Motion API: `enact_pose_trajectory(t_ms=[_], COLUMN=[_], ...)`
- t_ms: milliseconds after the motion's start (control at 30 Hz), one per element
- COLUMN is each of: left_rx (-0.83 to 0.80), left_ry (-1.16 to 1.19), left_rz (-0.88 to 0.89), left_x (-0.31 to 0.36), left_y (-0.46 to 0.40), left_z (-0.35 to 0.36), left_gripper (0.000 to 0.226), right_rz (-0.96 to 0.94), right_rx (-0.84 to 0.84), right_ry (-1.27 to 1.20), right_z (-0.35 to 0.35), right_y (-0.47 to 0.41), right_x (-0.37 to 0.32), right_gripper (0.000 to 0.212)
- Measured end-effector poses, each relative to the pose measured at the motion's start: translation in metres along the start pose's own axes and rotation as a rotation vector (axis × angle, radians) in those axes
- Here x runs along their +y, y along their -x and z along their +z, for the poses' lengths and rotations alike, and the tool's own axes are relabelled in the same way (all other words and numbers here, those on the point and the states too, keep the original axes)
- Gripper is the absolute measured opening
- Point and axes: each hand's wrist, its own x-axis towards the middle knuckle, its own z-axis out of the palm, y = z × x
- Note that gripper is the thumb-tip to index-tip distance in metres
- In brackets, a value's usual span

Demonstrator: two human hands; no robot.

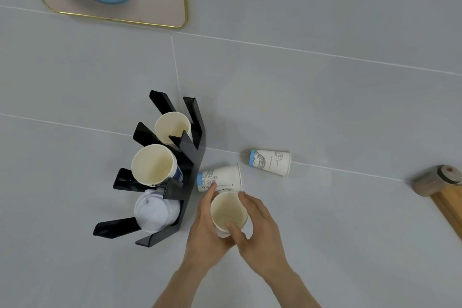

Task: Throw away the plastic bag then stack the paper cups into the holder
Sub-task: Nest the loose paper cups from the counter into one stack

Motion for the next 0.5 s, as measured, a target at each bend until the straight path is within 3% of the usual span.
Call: enact_pose_trajectory(t_ms=[167,300,367,500], left_rx=[0.002,0.003,0.001,-0.019], left_ry=[-0.061,-0.059,-0.065,-0.083], left_rz=[0.045,0.044,0.042,0.042], left_x=[-0.006,-0.007,-0.007,-0.009], left_y=[-0.003,-0.004,-0.004,-0.004], left_z=[-0.003,-0.003,-0.002,-0.002], left_gripper=[0.103,0.102,0.102,0.102], right_rz=[0.125,0.432,0.597,0.758], right_rx=[-0.051,0.068,0.111,-0.112], right_ry=[0.026,-0.329,-0.322,-0.326], right_z=[0.006,-0.001,0.001,0.017], right_y=[-0.002,-0.027,-0.045,-0.074], right_x=[0.006,0.012,0.025,0.044], right_gripper=[0.080,0.035,0.033,0.042])
